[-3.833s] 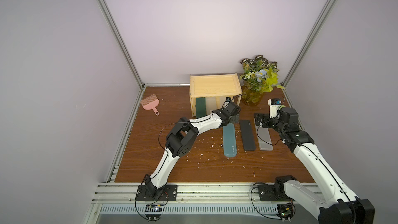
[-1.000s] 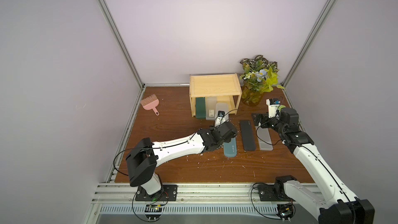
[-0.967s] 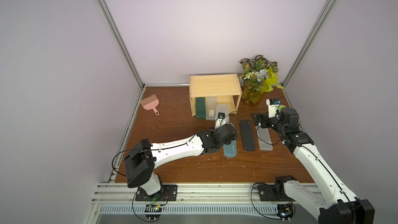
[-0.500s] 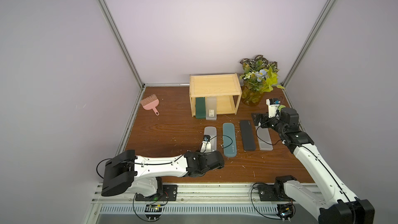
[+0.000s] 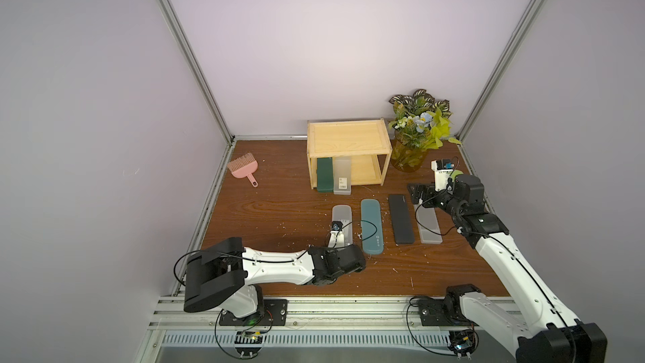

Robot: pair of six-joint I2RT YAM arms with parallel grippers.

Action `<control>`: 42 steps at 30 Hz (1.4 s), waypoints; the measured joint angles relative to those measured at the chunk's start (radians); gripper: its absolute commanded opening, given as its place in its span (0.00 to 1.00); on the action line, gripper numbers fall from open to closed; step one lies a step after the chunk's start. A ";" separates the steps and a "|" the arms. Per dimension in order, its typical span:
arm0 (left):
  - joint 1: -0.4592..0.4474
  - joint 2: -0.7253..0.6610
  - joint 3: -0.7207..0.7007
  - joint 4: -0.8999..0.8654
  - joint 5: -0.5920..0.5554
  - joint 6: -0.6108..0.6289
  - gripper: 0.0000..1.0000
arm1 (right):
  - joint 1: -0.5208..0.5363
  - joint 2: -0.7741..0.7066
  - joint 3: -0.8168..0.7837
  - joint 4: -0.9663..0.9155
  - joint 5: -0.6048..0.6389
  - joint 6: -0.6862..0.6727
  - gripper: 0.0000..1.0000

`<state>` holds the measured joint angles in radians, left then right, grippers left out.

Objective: Remove the pencil cases from the shelf
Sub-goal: Place the pencil case at the center of the board.

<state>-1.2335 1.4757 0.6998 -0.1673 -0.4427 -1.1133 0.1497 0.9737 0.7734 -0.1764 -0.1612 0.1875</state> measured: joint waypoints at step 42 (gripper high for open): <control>0.241 0.306 0.575 -0.087 -0.108 0.466 1.00 | 0.000 0.077 0.000 0.016 0.002 0.000 0.99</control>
<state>-0.9924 1.7813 1.2751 -0.2539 -0.5507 -0.6472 0.1493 1.0512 0.7738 -0.1608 -0.1589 0.1875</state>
